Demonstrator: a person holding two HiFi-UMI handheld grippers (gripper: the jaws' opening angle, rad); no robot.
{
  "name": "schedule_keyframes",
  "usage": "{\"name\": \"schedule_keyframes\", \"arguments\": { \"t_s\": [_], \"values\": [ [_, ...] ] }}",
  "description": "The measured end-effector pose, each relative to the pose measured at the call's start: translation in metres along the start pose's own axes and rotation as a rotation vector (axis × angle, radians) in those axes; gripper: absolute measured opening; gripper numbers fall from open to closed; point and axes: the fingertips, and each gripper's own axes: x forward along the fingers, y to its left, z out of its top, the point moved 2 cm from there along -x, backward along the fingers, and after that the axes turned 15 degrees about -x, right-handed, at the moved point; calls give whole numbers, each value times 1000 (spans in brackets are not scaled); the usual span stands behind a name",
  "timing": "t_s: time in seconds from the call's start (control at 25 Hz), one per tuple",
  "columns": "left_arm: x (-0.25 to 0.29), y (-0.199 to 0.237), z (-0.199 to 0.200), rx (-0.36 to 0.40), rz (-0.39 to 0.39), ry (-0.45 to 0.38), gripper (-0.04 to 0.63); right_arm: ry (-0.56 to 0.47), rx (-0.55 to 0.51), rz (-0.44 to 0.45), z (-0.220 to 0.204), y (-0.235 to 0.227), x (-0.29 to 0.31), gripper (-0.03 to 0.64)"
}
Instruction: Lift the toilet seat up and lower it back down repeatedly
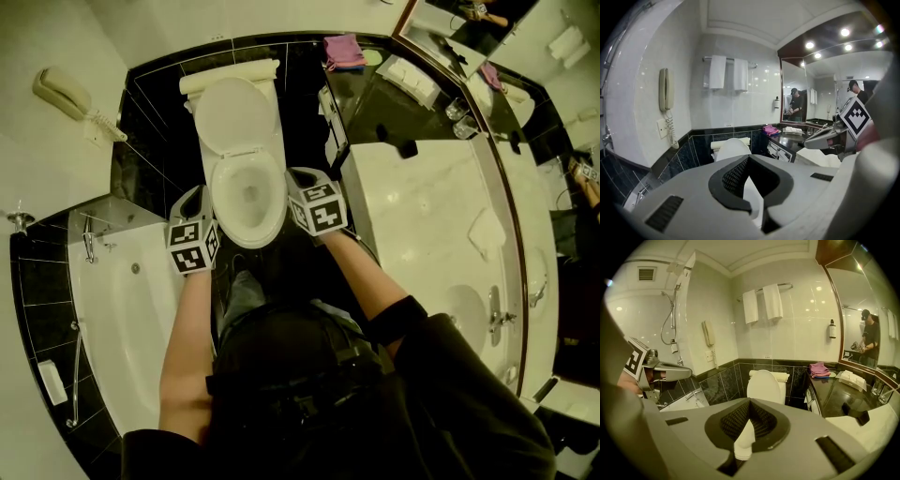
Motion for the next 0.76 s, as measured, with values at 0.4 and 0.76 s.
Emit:
{"name": "schedule_keyframes", "arguments": {
  "t_s": [0.4, 0.76],
  "values": [
    [0, 3, -6, -4, 7, 7, -11, 13, -20, 16, -7, 4, 4, 14],
    [2, 2, -13, -9, 8, 20, -11, 22, -22, 19, -12, 0, 6, 14]
  ]
}}
